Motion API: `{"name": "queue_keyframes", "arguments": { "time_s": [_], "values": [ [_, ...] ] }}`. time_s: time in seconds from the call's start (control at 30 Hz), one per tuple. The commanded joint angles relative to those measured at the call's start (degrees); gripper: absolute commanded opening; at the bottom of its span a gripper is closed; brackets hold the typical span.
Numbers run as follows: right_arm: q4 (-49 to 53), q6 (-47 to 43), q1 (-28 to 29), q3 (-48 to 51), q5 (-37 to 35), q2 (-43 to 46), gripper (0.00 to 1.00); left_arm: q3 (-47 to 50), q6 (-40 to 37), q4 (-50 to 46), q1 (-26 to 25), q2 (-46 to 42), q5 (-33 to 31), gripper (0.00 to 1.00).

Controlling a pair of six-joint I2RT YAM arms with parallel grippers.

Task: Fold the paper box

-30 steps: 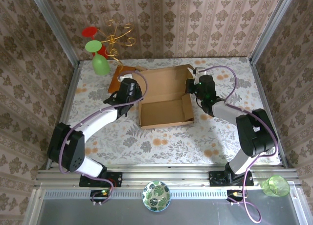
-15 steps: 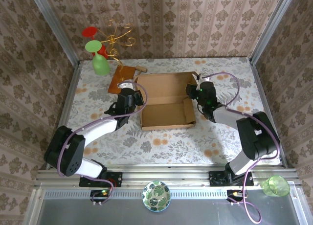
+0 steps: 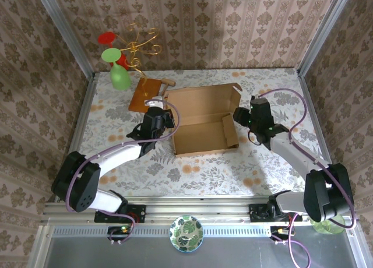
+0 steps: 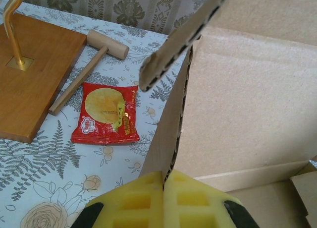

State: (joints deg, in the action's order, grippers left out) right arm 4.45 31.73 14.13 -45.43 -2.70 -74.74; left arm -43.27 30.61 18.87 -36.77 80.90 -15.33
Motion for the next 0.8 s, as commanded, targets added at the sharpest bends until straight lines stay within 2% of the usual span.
{"name": "queue_keyframes", "arguments": {
  "time_s": [0.0, 0.3, 0.47, 0.67, 0.77],
  "values": [
    [6.6, -2.3, -0.2, 0.7, 6.0, -3.1, 0.5, -2.1, -1.4, 0.3, -0.3, 0.4, -1.3, 0.0],
    [8.1, -7.5, -0.3, -5.4, 6.5, -16.5, 0.48, -2.9, -1.5, 0.1, -0.2, 1.5, -0.4, 0.0],
    [7.3, -8.0, -0.4, -7.3, 6.2, -20.1, 0.45, -3.1, -1.5, 0.0, -0.3, 1.7, -0.3, 0.0],
    [11.1, -9.8, 1.0, -10.7, 2.7, -23.9, 0.37, -3.4, -1.5, -0.2, -0.2, 1.9, -0.3, 0.0],
    [14.5, -10.0, 2.3, -13.0, -0.5, -25.5, 0.3, -3.6, -1.6, -0.3, -0.2, 2.0, -0.2, 0.0]
  ]
}}
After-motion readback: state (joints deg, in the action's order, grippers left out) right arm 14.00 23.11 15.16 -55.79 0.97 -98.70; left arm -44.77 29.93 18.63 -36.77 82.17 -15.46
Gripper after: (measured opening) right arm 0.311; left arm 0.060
